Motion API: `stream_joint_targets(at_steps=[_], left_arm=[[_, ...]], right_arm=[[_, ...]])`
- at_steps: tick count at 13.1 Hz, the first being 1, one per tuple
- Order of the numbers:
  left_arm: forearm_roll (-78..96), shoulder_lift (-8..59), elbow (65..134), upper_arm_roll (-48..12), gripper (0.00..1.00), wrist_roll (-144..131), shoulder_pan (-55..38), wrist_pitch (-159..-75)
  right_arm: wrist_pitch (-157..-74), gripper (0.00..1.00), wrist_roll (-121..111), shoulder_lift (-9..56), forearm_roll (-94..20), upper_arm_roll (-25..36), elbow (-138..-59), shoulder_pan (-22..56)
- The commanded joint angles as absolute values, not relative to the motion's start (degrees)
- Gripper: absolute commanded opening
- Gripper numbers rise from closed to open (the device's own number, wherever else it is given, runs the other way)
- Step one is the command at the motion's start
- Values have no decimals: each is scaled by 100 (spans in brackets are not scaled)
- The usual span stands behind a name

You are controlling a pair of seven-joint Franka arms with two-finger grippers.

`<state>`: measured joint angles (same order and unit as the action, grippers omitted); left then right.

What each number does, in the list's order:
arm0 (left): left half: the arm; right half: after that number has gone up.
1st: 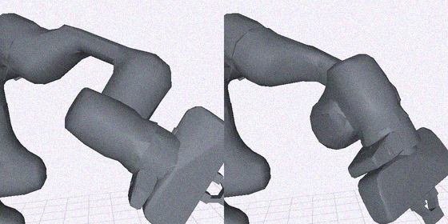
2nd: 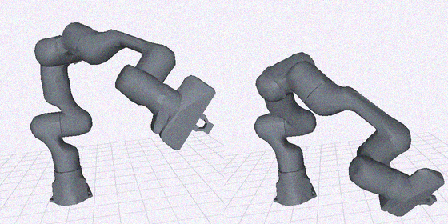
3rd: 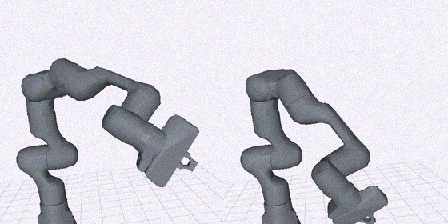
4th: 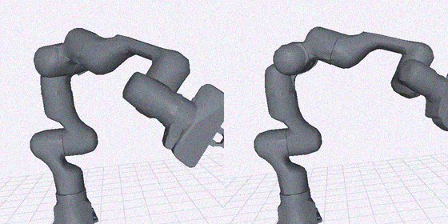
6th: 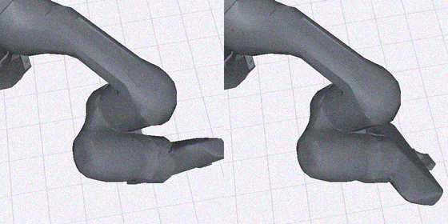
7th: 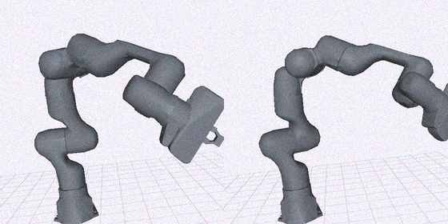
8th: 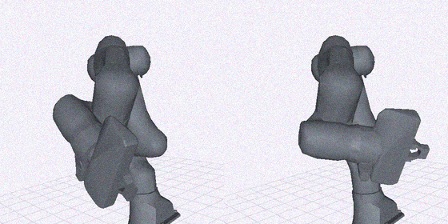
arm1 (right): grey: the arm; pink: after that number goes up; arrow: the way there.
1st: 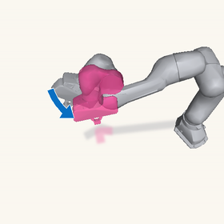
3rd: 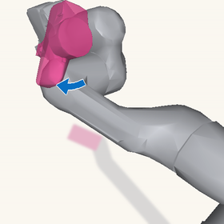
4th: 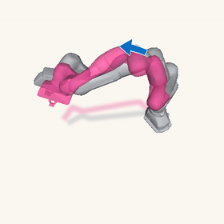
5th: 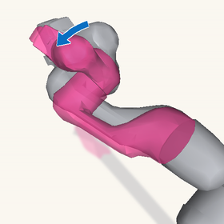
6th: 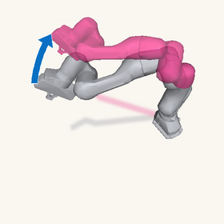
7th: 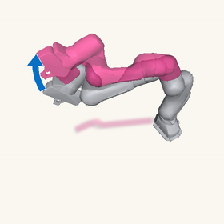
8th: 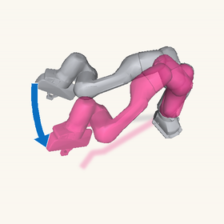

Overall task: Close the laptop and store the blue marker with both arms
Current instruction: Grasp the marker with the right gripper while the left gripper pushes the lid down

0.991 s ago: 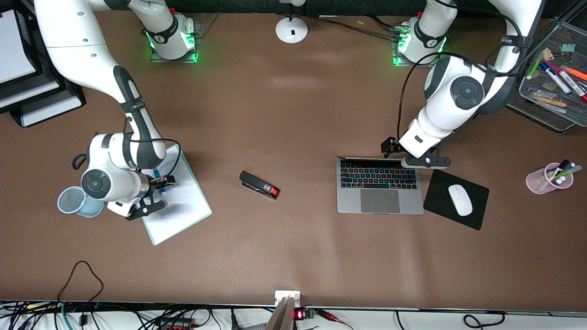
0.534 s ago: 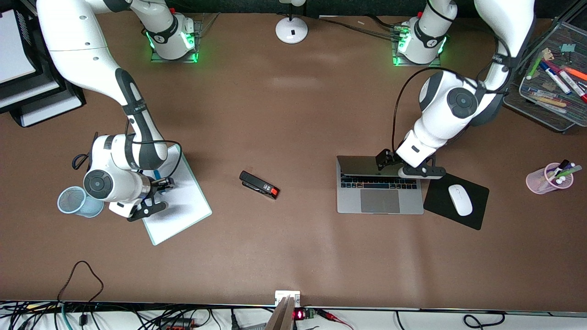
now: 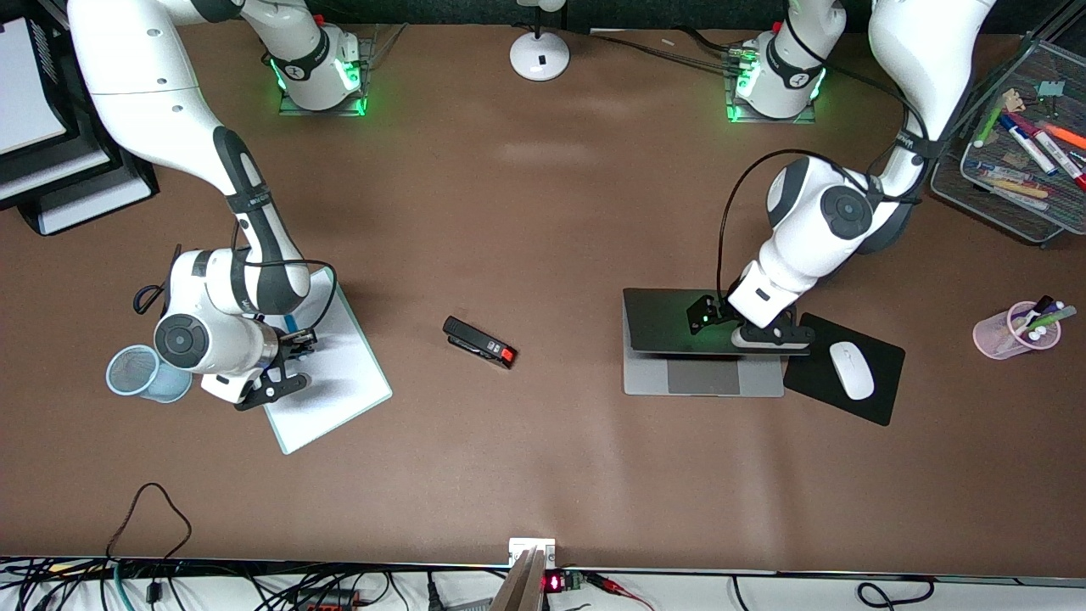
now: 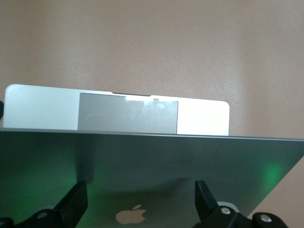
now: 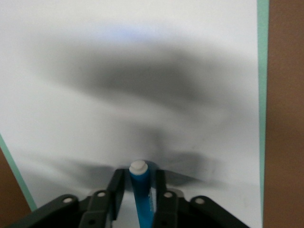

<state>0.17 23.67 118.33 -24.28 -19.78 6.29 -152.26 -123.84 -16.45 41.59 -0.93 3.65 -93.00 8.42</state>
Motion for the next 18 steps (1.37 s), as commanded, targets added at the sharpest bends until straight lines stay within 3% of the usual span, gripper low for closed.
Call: stream_joint_targets(at_steps=[1, 3, 11, 15, 18], left_arm=[[-88, 2785, 11506, -2408, 100, -2004, 633, -15267], [-79, 2909, 11461, -2268, 100, -2004, 572, -15275], [-114, 3576, 11197, -2153, 100, -2057, 571, -15643], [-132, 3578, 11188, -2153, 100, -2048, 554, -15636], [-132, 3341, 11189, -2145, 100, -2057, 554, -15479]], right_arm=[[-12419, 7, -1731, 4157, -176, 360, -9273, 835], [-12410, 0, -1731, 4148, -185, 360, -9264, 853], [-11874, 0, -1915, 3640, -176, 360, -8403, 826], [-11830, 0, -2949, 2989, -202, 369, -8420, 590], [-11839, 0, -4459, 2848, -1034, 378, -8411, 177]])
